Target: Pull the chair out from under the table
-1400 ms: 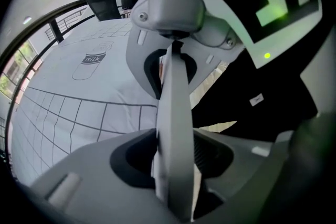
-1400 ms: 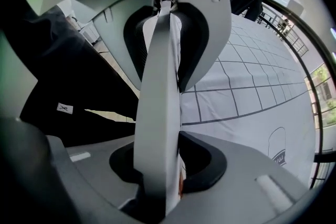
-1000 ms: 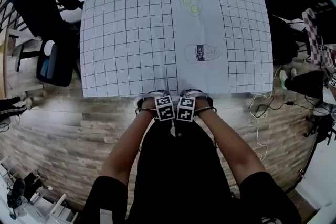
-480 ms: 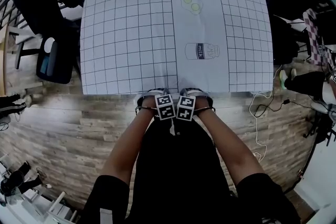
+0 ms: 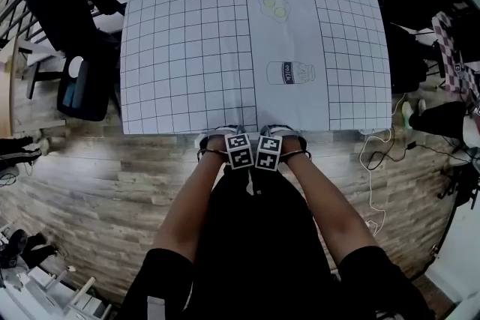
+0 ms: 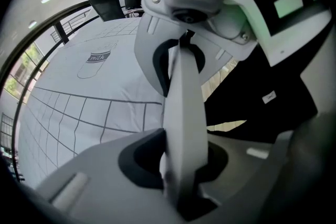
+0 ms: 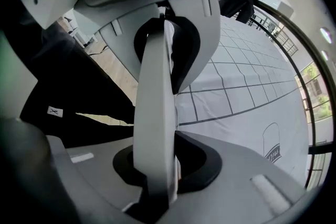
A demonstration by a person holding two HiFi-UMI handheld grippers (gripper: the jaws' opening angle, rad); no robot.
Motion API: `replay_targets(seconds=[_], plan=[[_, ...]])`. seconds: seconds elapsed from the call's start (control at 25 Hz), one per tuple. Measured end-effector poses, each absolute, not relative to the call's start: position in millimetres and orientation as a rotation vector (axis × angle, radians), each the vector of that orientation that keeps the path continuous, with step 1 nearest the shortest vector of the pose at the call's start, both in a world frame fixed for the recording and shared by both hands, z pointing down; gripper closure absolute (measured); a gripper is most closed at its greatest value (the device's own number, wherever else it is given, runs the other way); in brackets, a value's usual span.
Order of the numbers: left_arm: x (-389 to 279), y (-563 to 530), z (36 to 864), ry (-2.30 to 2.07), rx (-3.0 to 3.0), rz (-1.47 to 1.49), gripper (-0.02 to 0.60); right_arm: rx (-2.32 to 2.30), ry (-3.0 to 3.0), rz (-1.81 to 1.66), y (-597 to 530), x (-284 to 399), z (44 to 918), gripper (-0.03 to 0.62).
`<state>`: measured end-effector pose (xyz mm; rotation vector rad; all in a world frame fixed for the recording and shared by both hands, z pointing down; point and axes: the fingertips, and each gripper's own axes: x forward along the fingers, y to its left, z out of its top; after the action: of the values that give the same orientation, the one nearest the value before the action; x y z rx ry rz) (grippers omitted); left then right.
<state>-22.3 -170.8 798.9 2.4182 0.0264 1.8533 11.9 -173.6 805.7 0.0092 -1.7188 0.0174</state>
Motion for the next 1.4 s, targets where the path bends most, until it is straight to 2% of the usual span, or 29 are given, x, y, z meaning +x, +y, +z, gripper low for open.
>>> replay_targets(seconds=[1.4], plan=[[-28.0,-66.2,795.8,0.04,2.421,1.838,0.488,0.034,-1.733,0.092,-68.9,7.0,803.7,0.514]])
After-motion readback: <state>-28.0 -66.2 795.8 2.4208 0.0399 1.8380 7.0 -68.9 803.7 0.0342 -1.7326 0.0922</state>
